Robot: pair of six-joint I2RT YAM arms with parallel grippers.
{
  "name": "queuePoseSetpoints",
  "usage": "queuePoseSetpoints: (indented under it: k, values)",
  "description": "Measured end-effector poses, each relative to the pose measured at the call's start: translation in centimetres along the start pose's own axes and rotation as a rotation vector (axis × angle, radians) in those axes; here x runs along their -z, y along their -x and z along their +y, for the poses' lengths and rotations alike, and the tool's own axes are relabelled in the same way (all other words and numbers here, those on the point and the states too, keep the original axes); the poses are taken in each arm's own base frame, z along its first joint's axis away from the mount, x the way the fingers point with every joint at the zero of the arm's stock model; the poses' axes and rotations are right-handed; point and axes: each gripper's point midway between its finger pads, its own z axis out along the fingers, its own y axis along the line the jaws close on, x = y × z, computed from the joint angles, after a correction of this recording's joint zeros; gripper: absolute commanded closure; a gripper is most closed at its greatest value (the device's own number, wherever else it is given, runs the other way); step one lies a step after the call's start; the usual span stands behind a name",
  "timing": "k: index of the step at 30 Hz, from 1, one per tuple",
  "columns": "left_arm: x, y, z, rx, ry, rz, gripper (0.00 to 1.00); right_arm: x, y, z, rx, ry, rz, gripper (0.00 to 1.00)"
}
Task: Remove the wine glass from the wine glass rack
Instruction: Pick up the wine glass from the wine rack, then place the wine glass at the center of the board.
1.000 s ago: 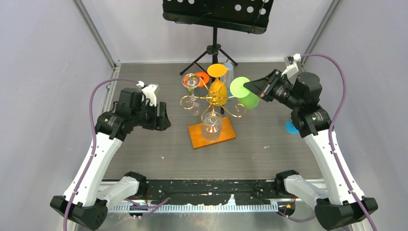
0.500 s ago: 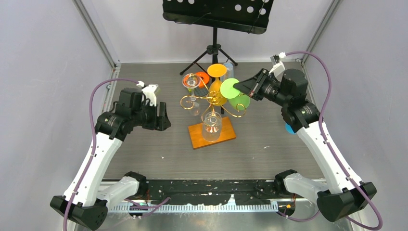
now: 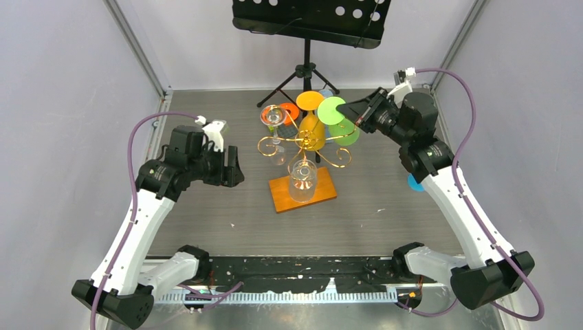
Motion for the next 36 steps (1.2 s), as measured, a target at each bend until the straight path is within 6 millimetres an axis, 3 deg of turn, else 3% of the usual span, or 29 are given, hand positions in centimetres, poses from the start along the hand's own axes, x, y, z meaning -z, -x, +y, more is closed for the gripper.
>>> queuePoseSetpoints:
  k: [10,19,26,32,36]
  values:
    - [0.0,0.0,0.0,0.000,0.000,0.001,0.33,0.2,2.6,-1.3,-0.024,-0.084,-0.138,0.94]
    - [0.1,0.0,-0.1,-0.001,-0.006,-0.003,0.33,5.2,5.5,0.6,0.052,-0.081,-0.302,0.94]
    - [0.4,-0.1,-0.4,-0.001,-0.021,-0.003,0.33,8.5,5.6,1.4,0.159,-0.095,-0.334,0.94]
    - [1.3,-0.5,-1.0,-0.005,-0.049,-0.015,0.33,9.6,4.9,1.5,0.286,-0.095,-0.298,0.94]
    - [2.4,-0.9,-1.6,-0.007,-0.075,-0.029,0.32,10.4,4.7,2.7,0.407,-0.070,-0.261,0.94]
